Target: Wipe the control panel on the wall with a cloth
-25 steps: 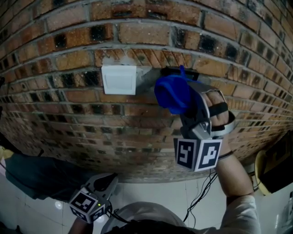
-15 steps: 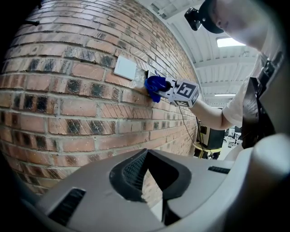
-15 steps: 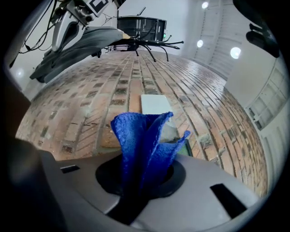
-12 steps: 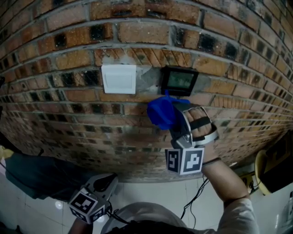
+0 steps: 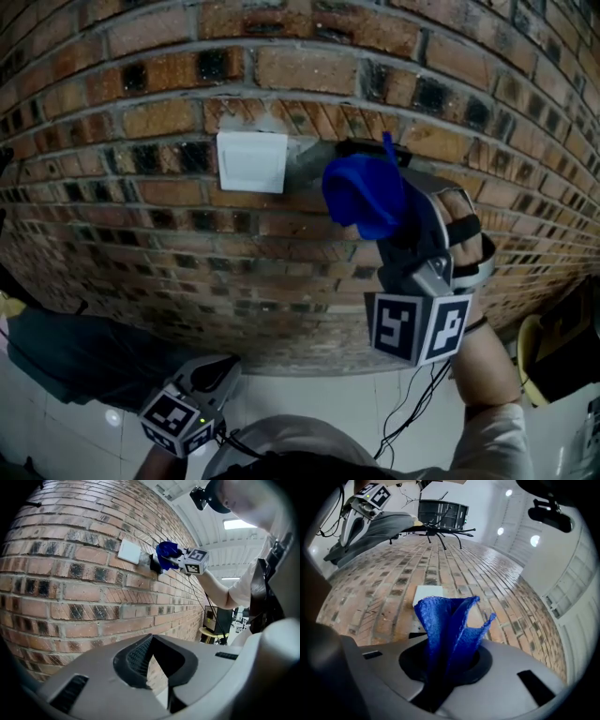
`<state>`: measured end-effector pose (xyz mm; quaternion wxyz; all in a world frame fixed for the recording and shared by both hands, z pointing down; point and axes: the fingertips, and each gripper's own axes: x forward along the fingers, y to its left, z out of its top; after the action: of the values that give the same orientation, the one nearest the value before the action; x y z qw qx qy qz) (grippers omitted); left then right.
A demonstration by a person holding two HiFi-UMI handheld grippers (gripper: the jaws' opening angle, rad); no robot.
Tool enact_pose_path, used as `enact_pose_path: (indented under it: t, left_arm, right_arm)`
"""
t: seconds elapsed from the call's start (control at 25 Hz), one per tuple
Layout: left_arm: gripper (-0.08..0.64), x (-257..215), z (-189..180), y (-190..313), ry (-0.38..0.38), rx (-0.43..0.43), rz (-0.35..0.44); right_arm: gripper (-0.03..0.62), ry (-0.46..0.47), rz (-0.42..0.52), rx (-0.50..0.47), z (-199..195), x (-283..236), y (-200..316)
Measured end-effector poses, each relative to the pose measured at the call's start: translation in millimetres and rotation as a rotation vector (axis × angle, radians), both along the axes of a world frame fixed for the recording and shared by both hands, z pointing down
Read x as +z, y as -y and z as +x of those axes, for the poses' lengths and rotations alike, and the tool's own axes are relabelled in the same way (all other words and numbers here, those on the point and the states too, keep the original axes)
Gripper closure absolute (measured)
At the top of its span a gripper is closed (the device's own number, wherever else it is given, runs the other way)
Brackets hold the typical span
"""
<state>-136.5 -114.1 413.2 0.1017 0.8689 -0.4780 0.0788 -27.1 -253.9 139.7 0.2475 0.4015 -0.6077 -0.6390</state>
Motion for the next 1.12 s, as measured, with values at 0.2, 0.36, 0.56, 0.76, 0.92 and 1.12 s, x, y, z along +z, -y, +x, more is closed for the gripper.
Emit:
enact_pose_path:
  t: [0.2,0.36,0.56,0.76,0.92,1.12]
  left_arm:
    - [0.568,3,-3,-3,0.017,-0.004,0.007]
    - [0.568,1,-4,-4,0.007,-0.016,0.007]
    - [0.568,3,-5,-5,0.003,-0.020,-0.005]
    - [0.568,4,-2,-4,0.015,-0.012,-0.009]
    - [0.568,3,3,-3,0.013,-0.007,-0.010]
    - [0.568,5,1,-5,0.024,-0.010,-0.008]
  right_arm:
    - [0.506,0.017,0.016,0.029,4,-22,19]
    - [0.506,-0.020,0.003,0.036,0,2,22]
    - [0.506,-0.025,-0.038,0.030,-3,40,22]
    - [0.506,-0.015,-0.088,0.024,-6,73,25]
    - [0.506,-0.037,-0.133,0.031,-8,98,32]
    - [0.505,-0.077,-0.176,0.021,-8,109,34]
